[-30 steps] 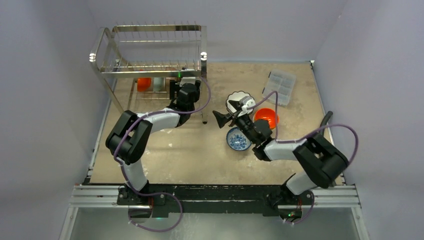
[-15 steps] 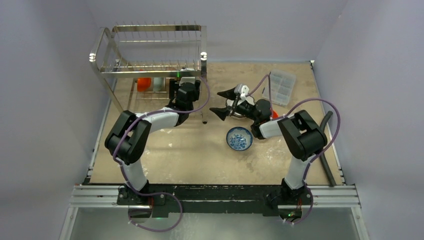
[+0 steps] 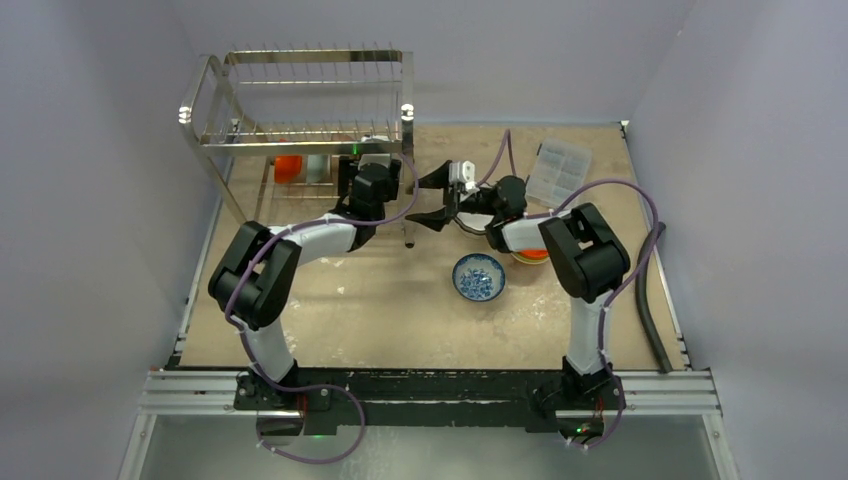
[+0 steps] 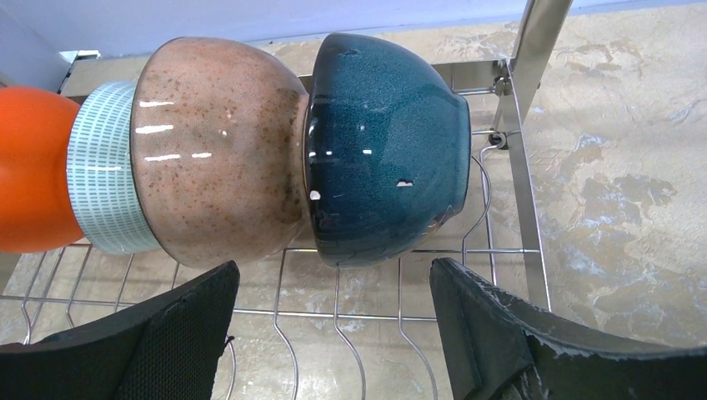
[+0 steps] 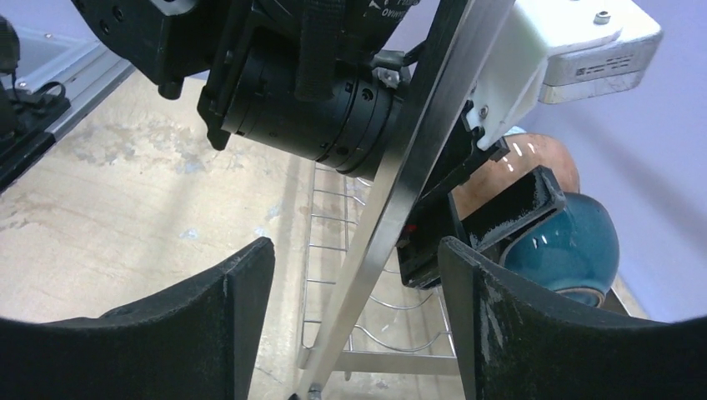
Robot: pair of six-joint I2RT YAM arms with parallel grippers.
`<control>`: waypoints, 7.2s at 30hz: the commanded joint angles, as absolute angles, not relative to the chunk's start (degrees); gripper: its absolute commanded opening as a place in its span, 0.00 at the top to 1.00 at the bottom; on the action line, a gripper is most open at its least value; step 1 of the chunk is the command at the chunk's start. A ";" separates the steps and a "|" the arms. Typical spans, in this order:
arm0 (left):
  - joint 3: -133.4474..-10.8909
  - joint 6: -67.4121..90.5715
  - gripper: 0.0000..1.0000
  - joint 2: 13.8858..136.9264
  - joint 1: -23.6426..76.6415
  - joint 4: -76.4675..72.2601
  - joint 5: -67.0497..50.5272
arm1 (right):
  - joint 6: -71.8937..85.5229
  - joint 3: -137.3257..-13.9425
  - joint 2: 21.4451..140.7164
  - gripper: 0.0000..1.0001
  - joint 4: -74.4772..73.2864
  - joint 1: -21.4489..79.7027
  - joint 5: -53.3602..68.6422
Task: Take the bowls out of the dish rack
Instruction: Pick up the bowl from the dish rack.
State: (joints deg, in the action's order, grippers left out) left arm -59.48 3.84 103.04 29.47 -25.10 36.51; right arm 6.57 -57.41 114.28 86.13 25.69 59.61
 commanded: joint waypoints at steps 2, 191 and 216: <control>-62.68 3.73 0.17 101.68 28.86 -25.73 35.24 | 6.74 -64.42 117.27 0.31 86.24 24.76 68.52; -82.64 19.36 0.46 121.03 29.86 -11.78 36.89 | 44.29 -75.32 131.31 1.00 118.31 26.28 77.34; -75.00 22.41 0.67 110.24 27.23 -19.20 21.98 | 44.03 -74.97 131.22 1.00 118.30 26.28 77.08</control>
